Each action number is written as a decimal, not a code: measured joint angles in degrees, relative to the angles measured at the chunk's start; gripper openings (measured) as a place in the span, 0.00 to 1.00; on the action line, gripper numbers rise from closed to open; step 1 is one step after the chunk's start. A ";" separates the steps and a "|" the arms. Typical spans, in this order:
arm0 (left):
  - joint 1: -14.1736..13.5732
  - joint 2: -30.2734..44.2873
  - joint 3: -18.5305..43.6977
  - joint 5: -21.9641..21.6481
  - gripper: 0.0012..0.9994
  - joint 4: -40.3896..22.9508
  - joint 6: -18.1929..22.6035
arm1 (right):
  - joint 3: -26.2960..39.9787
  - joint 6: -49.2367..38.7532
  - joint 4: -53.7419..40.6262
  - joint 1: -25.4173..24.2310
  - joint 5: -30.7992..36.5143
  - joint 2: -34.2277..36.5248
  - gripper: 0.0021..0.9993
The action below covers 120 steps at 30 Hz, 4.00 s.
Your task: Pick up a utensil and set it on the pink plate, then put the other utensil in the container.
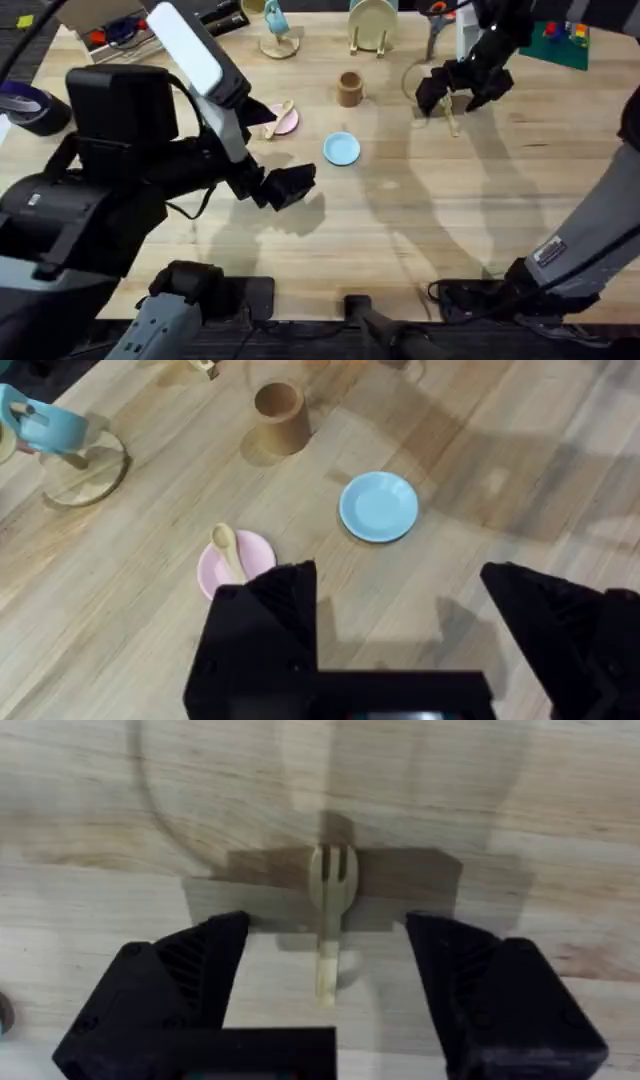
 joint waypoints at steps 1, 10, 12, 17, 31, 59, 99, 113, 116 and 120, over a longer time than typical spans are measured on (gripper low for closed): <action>0.00 0.01 0.00 0.00 0.99 0.00 0.00 | 0.00 0.04 0.00 0.00 0.00 0.04 0.96; 0.00 -0.01 0.00 0.00 0.99 0.00 0.00 | 0.42 0.66 -0.35 0.07 0.16 0.35 0.93; 0.00 0.01 0.00 0.00 0.99 0.00 0.00 | 0.42 0.66 -0.35 0.12 0.15 0.37 0.89; 0.00 -0.01 0.00 -0.02 0.99 0.00 0.00 | 0.44 0.68 -0.31 0.48 0.09 0.37 0.66; 0.00 0.01 0.00 0.00 0.99 0.00 0.00 | 0.83 0.70 -0.98 0.59 -0.11 0.63 0.33; 0.00 0.01 0.00 0.00 0.99 0.00 0.00 | 1.49 0.63 -2.10 0.61 -0.46 0.74 0.03; 0.00 0.01 0.00 0.00 0.99 0.00 0.00 | 8.81 -34.70 -4.63 -0.99 -28.83 -22.77 0.03; 0.00 0.01 0.00 0.00 0.99 0.00 0.00 | 8.81 -64.83 -4.55 -9.16 -69.31 -22.77 0.03; 0.00 -0.01 0.00 0.00 0.99 0.00 0.00 | 8.90 -70.95 -4.42 -9.14 -78.79 -20.20 0.03; 0.00 -0.01 0.00 0.00 0.99 0.00 0.00 | 8.90 -74.39 -4.39 -9.14 -84.40 -15.55 0.03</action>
